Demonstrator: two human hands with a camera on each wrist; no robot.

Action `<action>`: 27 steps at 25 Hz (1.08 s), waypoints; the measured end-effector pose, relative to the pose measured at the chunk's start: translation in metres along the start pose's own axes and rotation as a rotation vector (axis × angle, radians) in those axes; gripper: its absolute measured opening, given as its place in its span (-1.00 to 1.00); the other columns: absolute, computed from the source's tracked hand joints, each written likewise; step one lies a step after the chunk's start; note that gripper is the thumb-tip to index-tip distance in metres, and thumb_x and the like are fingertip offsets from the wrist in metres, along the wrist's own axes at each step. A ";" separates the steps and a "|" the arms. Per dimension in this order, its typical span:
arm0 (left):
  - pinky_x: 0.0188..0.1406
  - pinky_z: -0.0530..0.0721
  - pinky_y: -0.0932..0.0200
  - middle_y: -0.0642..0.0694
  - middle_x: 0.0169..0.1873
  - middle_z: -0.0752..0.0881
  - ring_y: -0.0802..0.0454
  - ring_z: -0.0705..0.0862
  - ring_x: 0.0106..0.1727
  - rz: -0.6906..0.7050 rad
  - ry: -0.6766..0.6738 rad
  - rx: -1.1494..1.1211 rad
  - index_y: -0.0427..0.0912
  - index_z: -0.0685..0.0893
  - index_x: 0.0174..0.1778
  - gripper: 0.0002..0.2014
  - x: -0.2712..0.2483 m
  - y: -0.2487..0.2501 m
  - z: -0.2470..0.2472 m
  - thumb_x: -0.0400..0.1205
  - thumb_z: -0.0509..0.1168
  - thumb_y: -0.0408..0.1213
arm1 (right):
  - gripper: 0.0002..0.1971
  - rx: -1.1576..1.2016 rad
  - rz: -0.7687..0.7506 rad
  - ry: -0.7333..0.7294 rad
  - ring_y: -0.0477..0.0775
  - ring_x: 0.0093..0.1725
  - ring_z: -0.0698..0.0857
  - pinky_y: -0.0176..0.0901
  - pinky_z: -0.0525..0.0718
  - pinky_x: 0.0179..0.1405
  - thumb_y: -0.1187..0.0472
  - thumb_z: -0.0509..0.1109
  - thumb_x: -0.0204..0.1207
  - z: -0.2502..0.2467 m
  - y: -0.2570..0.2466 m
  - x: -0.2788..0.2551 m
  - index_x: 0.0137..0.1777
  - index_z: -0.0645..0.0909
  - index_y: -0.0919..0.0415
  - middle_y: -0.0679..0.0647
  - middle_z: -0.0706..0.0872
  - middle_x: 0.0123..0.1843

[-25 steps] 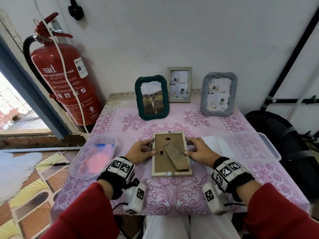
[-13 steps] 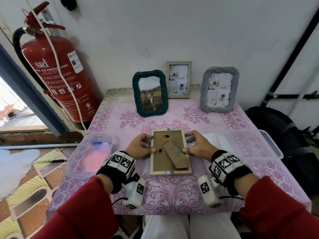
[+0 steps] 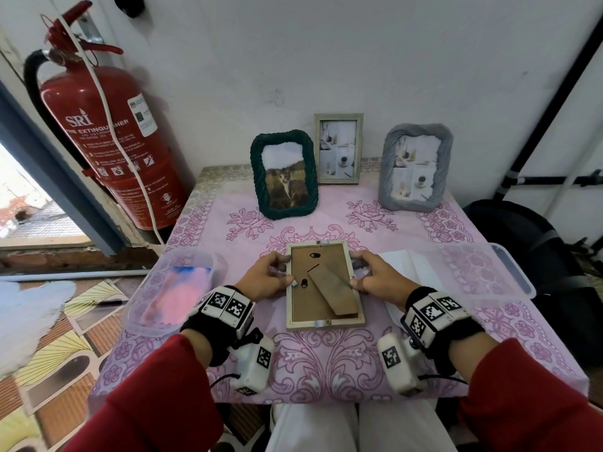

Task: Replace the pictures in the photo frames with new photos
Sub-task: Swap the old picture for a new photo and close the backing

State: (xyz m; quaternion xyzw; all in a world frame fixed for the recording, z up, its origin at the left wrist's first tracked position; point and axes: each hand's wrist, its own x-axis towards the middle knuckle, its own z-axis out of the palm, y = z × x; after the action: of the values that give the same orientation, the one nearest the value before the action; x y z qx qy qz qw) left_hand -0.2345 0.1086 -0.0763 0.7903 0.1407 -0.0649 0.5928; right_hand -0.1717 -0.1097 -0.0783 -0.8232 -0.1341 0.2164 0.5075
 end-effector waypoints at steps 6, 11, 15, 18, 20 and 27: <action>-0.46 0.67 0.42 -0.01 -0.32 0.43 0.16 0.50 -0.39 0.000 0.014 0.053 -0.34 0.43 0.30 -0.63 0.005 -0.003 -0.001 0.58 0.27 -0.57 | -0.49 -0.071 0.017 0.077 0.04 0.04 0.60 -0.09 0.58 0.13 0.50 0.44 0.36 0.005 0.004 0.010 0.31 0.40 0.38 0.07 0.61 -0.03; -0.55 0.59 0.45 -0.01 -0.43 0.38 0.36 0.46 -0.68 0.013 0.039 0.059 -0.28 0.45 0.18 -0.70 0.006 -0.004 0.001 0.57 0.28 -0.59 | -0.51 -0.189 0.064 0.146 0.02 -0.01 0.64 -0.20 0.52 0.01 0.27 0.53 0.31 0.009 0.010 0.020 0.21 0.44 0.14 -0.04 0.63 -0.05; -0.31 0.55 0.21 -0.03 -0.41 0.38 0.36 0.44 -0.72 -0.007 0.043 0.006 -0.25 0.42 0.12 -0.71 0.007 -0.002 0.004 0.57 0.27 -0.61 | -0.57 -0.072 0.110 0.099 0.05 -0.09 0.64 -0.07 0.63 -0.07 0.32 0.46 0.39 0.008 0.007 0.019 0.24 0.47 0.16 0.06 0.61 0.01; -0.42 0.61 0.37 -0.01 -0.41 0.36 0.37 0.50 -0.65 0.001 0.014 -0.027 -0.26 0.42 0.15 -0.70 0.005 -0.002 0.002 0.58 0.25 -0.62 | -0.54 0.153 0.119 0.008 -0.03 -0.28 0.57 -0.21 0.57 -0.40 0.53 0.32 0.41 0.003 0.002 0.008 0.31 0.49 0.25 0.06 0.59 -0.11; -0.41 0.58 0.53 0.01 -0.41 0.34 0.36 0.51 -0.55 0.000 -0.013 -0.048 -0.26 0.42 0.20 -0.65 0.003 -0.004 0.000 0.57 0.25 -0.64 | -0.49 0.150 0.073 -0.020 0.01 -0.11 0.64 -0.13 0.68 -0.19 0.56 0.34 0.40 0.000 0.001 0.001 0.36 0.48 0.29 0.08 0.63 0.00; -0.40 0.56 0.45 0.01 -0.41 0.36 0.35 0.48 -0.64 0.024 0.039 0.020 -0.28 0.45 0.14 -0.67 0.004 -0.003 0.004 0.53 0.31 -0.64 | -0.46 0.006 -0.008 0.000 0.20 0.39 0.54 0.18 0.47 0.47 0.37 0.44 0.47 -0.002 0.007 -0.003 0.45 0.41 0.26 0.31 0.48 0.39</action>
State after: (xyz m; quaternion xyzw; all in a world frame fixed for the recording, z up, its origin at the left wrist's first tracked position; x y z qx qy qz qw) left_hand -0.2312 0.1065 -0.0810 0.7988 0.1421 -0.0438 0.5829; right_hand -0.1737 -0.1154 -0.0832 -0.8212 -0.1371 0.2148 0.5107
